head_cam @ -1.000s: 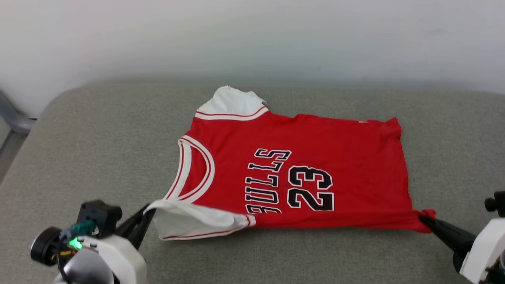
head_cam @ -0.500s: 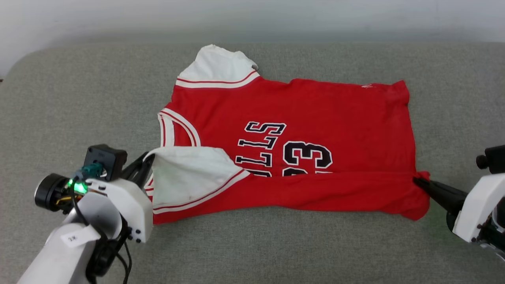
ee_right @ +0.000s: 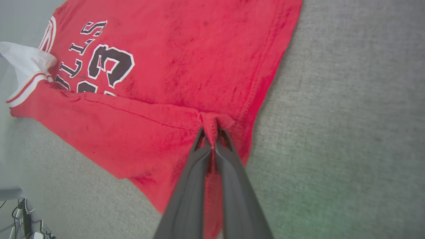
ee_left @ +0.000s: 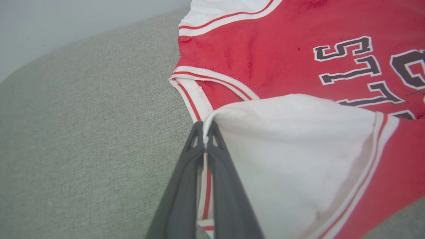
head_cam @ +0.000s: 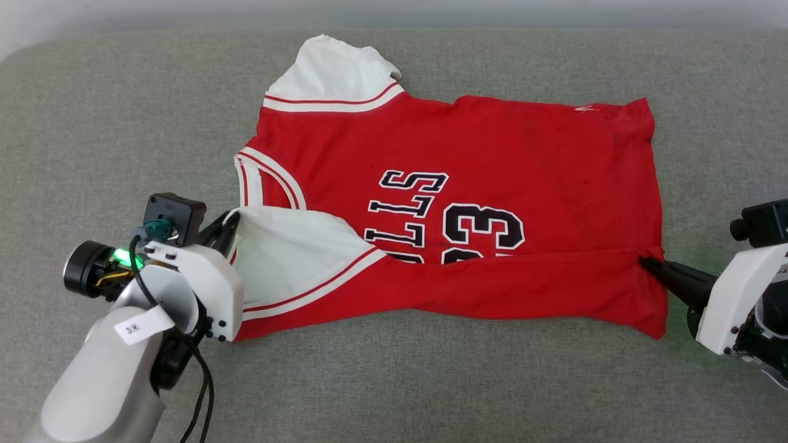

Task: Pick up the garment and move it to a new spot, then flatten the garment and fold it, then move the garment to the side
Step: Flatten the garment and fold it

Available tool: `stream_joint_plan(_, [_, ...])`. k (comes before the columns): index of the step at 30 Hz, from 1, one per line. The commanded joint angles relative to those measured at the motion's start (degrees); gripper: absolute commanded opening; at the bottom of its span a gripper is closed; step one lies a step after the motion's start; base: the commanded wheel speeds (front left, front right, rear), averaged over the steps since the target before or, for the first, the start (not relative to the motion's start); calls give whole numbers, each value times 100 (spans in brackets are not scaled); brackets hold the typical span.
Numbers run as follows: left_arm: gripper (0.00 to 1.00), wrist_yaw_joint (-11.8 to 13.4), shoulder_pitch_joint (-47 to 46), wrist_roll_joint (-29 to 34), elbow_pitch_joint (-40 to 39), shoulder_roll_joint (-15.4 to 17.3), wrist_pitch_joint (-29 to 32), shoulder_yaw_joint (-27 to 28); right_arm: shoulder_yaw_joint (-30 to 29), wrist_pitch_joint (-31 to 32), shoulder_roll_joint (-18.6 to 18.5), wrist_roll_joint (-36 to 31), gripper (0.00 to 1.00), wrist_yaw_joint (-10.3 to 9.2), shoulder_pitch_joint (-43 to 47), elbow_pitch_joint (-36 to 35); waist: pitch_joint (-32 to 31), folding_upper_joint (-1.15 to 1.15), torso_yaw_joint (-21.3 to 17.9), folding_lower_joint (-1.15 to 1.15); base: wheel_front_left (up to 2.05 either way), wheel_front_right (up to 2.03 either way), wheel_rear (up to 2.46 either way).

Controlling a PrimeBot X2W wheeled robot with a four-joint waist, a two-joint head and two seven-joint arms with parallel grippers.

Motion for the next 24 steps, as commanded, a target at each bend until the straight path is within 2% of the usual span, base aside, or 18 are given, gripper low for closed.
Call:
stream_joint_plan(1, [0, -32, -141, 57, 108, -42, -46, -47, 28, -28, 54, -20, 0, -7, -99, 54, 31, 0, 10, -1, 0, 0, 0])
stream_joint_plan(6, [0, -86, -408, 137, 552, -172, -156, -161, 87, -75, 138, -11, 0, -7, -150, 232, 61, 0, 18, -1, 0, 0, 0])
stream_joint_plan(7, [46, -67, -451, 172, 643, -203, -163, -195, 95, -92, 156, -7, 0, -7, -159, 293, 52, 0, 15, -1, 0, 0, 0])
stream_joint_plan(8, [100, -31, -490, 208, 748, -222, -168, -221, 103, -155, 186, -63, 48, -7, -192, 344, 32, 0, 8, -1, 0, 0, 0])
stream_joint_plan(9, [100, -31, -513, 237, 827, -239, -185, -251, 118, -179, 231, -61, 100, -7, -192, 393, 4, 0, 1, -1, 0, 0, 0])
stream_joint_plan(14, [100, 250, -601, 242, 981, -435, -584, -136, 174, -422, 345, -167, 100, -7, -200, 533, -221, 0, -27, -1, 0, 0, 0])
stream_joint_plan(18, [100, 437, -375, 57, 816, -581, -843, 38, 283, -640, 316, -537, 100, -7, -204, 663, -456, 0, -35, -1, 0, 0, 0])
stream_joint_plan(24, [100, 925, 236, -115, 143, -659, -655, 205, 103, -738, 520, -739, 100, -7, 19, 896, -766, 0, -66, -1, 0, 0, 0])
